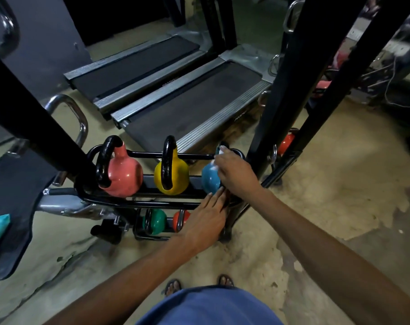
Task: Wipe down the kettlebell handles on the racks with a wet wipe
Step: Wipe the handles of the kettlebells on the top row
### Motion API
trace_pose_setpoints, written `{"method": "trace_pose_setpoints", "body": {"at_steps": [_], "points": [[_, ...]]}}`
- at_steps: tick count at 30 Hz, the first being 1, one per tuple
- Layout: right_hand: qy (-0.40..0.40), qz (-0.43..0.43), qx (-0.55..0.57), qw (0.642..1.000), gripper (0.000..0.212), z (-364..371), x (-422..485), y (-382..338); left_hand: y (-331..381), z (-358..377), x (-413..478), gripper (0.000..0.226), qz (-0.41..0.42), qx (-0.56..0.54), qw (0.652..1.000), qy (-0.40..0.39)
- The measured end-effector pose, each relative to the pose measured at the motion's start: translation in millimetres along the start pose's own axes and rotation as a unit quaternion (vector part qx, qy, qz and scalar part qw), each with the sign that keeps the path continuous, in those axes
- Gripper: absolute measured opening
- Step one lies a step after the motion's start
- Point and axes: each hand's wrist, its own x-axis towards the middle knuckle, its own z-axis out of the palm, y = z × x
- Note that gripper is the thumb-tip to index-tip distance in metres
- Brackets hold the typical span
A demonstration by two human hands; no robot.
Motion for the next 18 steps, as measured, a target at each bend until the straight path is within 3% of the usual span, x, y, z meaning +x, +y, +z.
{"method": "trace_pose_setpoints", "body": {"at_steps": [3,6,8,10,11,13,14,18], "points": [[-0.097,-0.168,-0.186,0.963,0.023,-13,1,0,0,-2,-1,0.073,0.0,0.008,1.0,0.001],[-0.17,-0.151,-0.171,0.959,0.023,-16,8,5,0,0,-2,0.074,-0.001,-0.001,1.0,0.019],[-0.129,-0.057,-0.095,0.985,0.024,-12,13,7,-1,1,-2,0.077,0.001,-0.011,1.0,0.022],[-0.017,0.028,0.048,0.998,0.028,-3,2,2,-1,1,-2,0.077,0.001,-0.024,1.0,0.015],[0.06,0.064,0.13,0.988,0.03,2,-8,-5,-2,1,-1,0.076,0.001,-0.031,0.999,0.011],[0.192,0.169,0.26,0.931,0.028,13,-29,-23,-3,3,1,0.076,0.003,-0.039,0.999,0.012],[0.221,0.24,0.313,0.892,0.025,17,-37,-34,-3,3,1,0.075,0.005,-0.038,0.999,0.01],[0.184,0.419,0.536,0.709,0.031,19,-30,-43,-2,1,-2,0.076,0.003,-0.048,0.999,0.011]]}}
